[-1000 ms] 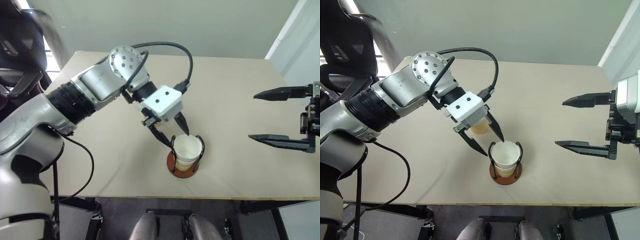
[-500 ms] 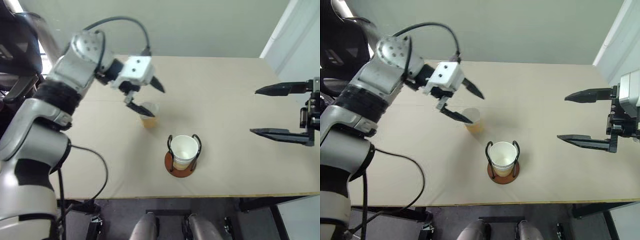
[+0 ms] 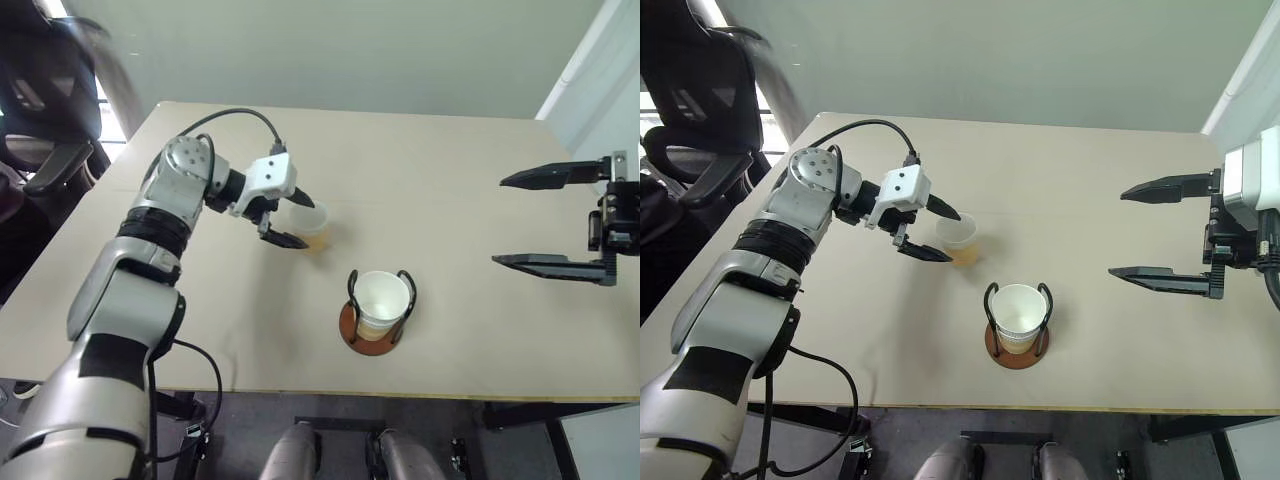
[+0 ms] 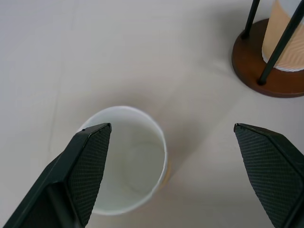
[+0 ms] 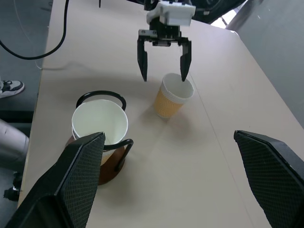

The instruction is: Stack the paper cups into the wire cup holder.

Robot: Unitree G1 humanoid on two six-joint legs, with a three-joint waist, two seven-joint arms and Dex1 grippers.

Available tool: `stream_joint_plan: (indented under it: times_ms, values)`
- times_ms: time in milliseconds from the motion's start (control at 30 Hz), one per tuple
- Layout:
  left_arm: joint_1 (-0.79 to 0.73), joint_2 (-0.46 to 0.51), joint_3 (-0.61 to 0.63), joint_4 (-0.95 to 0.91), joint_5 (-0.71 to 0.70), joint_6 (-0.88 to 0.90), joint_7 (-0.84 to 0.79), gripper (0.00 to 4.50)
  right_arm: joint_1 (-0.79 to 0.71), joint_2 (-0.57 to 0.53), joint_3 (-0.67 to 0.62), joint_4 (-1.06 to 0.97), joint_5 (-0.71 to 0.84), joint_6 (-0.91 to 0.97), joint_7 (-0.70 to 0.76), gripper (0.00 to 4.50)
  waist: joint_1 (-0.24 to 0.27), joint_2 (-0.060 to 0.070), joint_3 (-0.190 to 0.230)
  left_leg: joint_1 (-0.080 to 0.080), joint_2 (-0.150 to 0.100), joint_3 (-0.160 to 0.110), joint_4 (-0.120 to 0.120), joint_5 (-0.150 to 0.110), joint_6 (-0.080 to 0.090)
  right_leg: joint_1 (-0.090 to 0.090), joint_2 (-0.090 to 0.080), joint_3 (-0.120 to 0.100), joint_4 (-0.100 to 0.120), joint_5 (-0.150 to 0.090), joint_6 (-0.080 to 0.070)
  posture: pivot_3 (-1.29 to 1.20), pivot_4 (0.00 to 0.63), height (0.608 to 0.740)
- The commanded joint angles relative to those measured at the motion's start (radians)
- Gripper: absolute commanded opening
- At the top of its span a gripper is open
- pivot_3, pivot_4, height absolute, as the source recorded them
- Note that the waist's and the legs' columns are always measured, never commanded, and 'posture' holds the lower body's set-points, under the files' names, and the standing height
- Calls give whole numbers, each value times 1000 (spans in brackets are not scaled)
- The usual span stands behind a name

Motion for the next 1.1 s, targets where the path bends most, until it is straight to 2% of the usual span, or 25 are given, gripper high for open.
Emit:
stream_joint_plan:
  times_ms: [33,100,167,467,733,867,933,1033,1100]
  values:
    - [-2,-17,20,48,76,-52,28,4424,-1,-23,-45,-18,-1,3,-4,4500,0,0,0,0,0,0,0,0,0,0,0,0,0,0,0,0,150,740]
    - [-11,-33,32,82,110,-70,69,4058,2,-24,-48,-22,0,6,-8,4500,0,0,0,0,0,0,0,0,0,0,0,0,0,0,0,0,150,740]
    - [-17,-48,39,110,142,-88,110,3463,6,-24,-50,-25,-3,6,-9,4500,0,0,0,0,0,0,1,0,1,0,0,0,0,0,0,0,150,740]
    - [-19,-71,90,144,195,-128,120,76,38,-33,-75,-23,-15,8,-1,4500,0,0,0,0,0,1,1,1,1,0,0,0,0,0,1,0,150,740]
    - [-25,-70,139,125,194,-124,56,24,44,-30,-83,-11,-27,3,-7,4500,0,0,0,0,0,1,1,1,1,0,0,0,0,0,1,0,150,740]
    - [-88,-63,187,6,63,-47,-100,24,59,-33,-147,5,-12,12,19,4500,3,-1,0,-1,-1,1,1,1,1,0,0,0,0,0,2,0,150,740]
    - [-104,3,78,-260,-154,132,-116,24,46,-22,-219,21,72,55,36,4500,4,-1,1,-3,-1,1,2,1,1,-1,0,1,0,0,2,0,150,740]
    - [-134,160,-82,-707,-523,381,-116,24,117,-29,-325,24,70,95,95,4500,3,-2,-1,-8,-1,3,2,5,-5,-5,0,1,-2,1,3,0,150,740]
    - [-159,218,-133,-828,-647,407,-116,24,161,-30,-383,14,60,118,109,4500,3,-1,-2,-7,-2,4,1,4,-5,-4,0,3,-5,-1,6,0,150,740]
